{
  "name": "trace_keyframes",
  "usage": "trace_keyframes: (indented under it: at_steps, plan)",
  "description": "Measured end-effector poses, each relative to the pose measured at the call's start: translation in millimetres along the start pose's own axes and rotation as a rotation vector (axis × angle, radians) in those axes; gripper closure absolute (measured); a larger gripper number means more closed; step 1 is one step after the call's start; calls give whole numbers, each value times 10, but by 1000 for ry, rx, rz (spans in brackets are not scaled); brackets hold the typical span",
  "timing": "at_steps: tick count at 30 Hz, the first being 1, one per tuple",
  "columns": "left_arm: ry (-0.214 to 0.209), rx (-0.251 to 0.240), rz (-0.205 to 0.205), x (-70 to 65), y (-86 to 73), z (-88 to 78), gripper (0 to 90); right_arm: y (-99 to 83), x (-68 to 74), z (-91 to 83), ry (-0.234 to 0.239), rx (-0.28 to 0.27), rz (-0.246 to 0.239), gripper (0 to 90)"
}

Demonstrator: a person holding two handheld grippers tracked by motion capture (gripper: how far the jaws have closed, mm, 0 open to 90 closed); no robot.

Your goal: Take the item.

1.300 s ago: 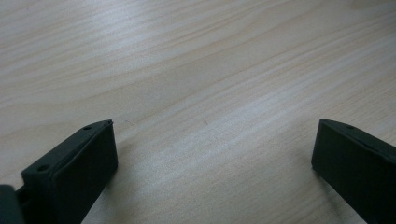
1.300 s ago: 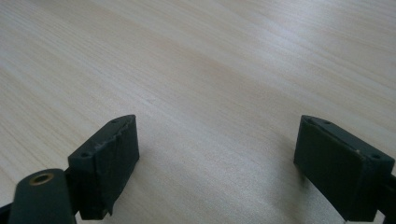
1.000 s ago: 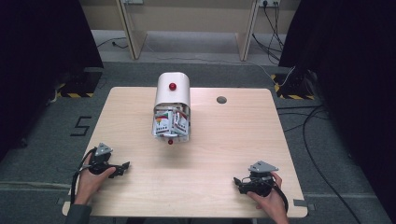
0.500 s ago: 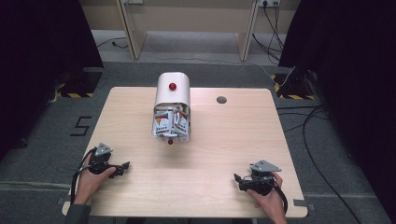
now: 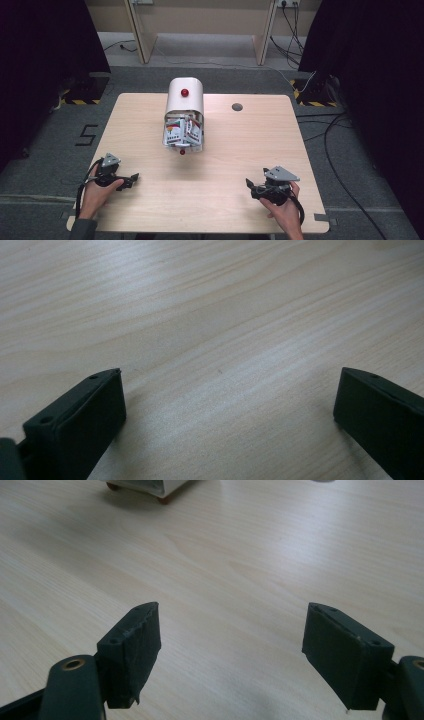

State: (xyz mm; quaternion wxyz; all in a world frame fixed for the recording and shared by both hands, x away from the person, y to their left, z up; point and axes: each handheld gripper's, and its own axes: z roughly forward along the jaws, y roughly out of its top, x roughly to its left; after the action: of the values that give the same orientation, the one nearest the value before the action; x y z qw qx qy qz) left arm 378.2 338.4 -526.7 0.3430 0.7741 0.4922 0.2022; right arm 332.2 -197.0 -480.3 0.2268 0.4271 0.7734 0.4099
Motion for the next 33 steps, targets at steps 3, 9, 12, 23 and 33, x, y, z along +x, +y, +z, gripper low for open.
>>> trace_keyframes:
  at_steps: [3,9,12,23,33]
  plan:
    - [0,0,-1,0,0,0,0,112,66,-14,13,-23,-18,243]
    - [0,0,-1,0,0,0,0,281,172,21,32,-55,-42,248]
    - [0,0,0,0,0,0,0,315,197,33,39,-59,-45,249]
    - [0,0,0,0,0,0,0,674,384,104,64,-136,-63,255]
    - [-1,-1,-1,1,0,0,0,859,507,129,86,-168,-64,258]
